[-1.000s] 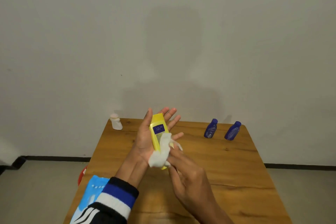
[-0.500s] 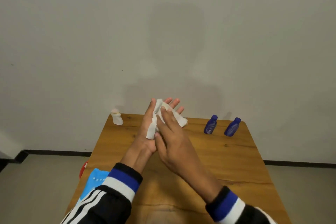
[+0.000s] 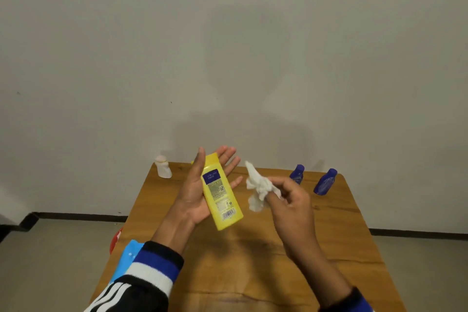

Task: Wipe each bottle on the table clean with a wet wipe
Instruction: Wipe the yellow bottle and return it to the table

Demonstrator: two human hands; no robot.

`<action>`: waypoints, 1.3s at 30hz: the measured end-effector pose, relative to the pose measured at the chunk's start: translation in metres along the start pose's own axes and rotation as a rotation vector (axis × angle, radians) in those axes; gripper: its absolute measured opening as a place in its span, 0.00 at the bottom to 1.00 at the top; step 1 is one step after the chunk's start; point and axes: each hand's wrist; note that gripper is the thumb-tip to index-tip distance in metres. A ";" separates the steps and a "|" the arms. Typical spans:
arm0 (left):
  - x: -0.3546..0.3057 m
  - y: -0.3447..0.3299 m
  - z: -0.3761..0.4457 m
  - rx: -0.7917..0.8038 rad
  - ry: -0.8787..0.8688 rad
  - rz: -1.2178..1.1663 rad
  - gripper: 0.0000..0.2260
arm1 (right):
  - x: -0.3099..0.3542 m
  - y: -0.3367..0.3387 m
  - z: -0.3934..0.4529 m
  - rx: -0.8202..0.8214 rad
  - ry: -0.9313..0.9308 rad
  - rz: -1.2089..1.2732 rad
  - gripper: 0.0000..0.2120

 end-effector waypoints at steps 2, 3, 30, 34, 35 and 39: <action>0.014 -0.010 -0.003 0.059 0.126 0.001 0.40 | 0.018 -0.011 0.016 0.007 0.157 -0.056 0.14; 0.020 -0.015 -0.002 0.077 0.149 -0.042 0.38 | 0.023 -0.018 0.018 0.014 0.220 -0.119 0.14; 0.021 -0.028 -0.018 -0.012 0.012 -0.020 0.41 | 0.037 -0.059 0.005 0.059 0.441 -0.520 0.19; 0.008 -0.020 -0.019 -0.066 -0.032 -0.104 0.44 | 0.033 -0.059 -0.025 0.180 0.545 -0.563 0.18; 0.004 -0.021 -0.020 -0.087 -0.052 -0.106 0.44 | 0.031 -0.054 -0.032 0.204 0.574 -0.534 0.16; -0.011 -0.030 -0.024 -0.118 -0.121 0.020 0.42 | 0.032 -0.030 -0.033 0.183 0.456 -0.322 0.16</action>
Point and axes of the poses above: each hand's wrist, its own z-axis towards the middle knuckle, its own y-axis out of the back of the hand, x = y × z, and after that the axes turned 15 degrees about -z, right-handed
